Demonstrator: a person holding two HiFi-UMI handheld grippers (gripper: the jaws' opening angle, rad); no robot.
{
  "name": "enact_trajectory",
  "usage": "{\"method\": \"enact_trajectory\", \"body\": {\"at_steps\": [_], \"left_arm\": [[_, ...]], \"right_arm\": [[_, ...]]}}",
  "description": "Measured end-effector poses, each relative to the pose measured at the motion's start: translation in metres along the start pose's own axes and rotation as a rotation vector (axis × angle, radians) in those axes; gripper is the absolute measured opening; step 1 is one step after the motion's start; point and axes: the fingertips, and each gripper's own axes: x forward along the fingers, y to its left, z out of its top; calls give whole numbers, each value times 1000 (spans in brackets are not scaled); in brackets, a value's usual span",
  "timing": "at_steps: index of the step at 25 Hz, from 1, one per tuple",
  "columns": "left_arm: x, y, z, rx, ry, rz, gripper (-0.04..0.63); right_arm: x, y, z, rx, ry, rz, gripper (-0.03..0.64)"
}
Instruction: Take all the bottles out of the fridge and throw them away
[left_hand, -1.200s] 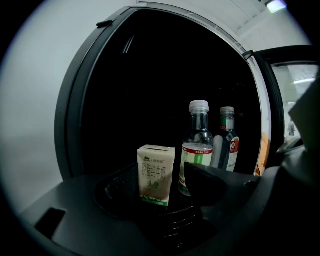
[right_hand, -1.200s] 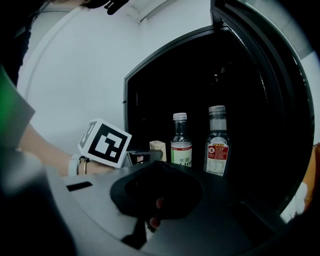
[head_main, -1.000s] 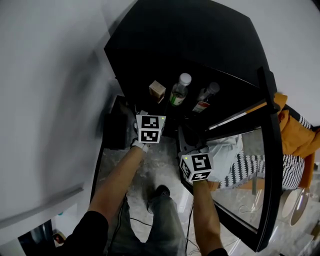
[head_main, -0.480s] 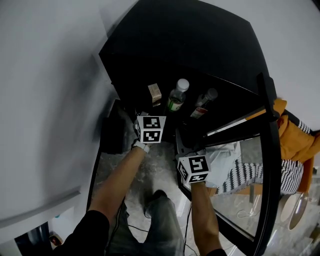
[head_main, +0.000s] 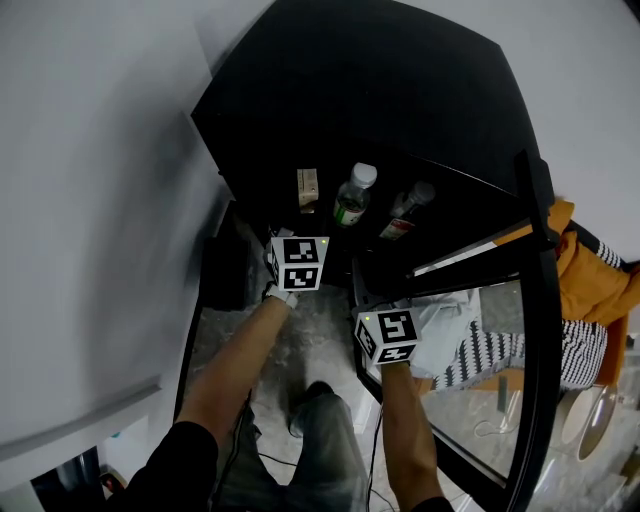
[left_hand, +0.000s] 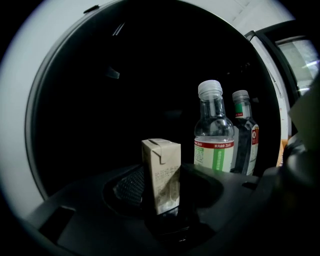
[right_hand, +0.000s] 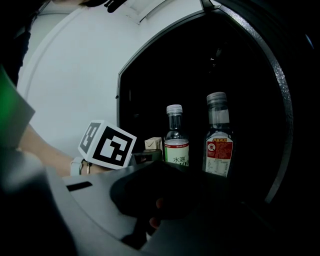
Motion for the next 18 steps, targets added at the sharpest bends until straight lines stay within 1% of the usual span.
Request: {"method": "enact_trajectory", "body": {"at_steps": [7, 18], "left_arm": [[-6, -2, -1, -3, -1, -20, 212], [-25, -10, 4, 11, -15, -63, 209]], "right_arm": [[1, -9, -4, 27, 16, -33, 2], [-11, -8, -4, 54, 23, -65, 2]]}}
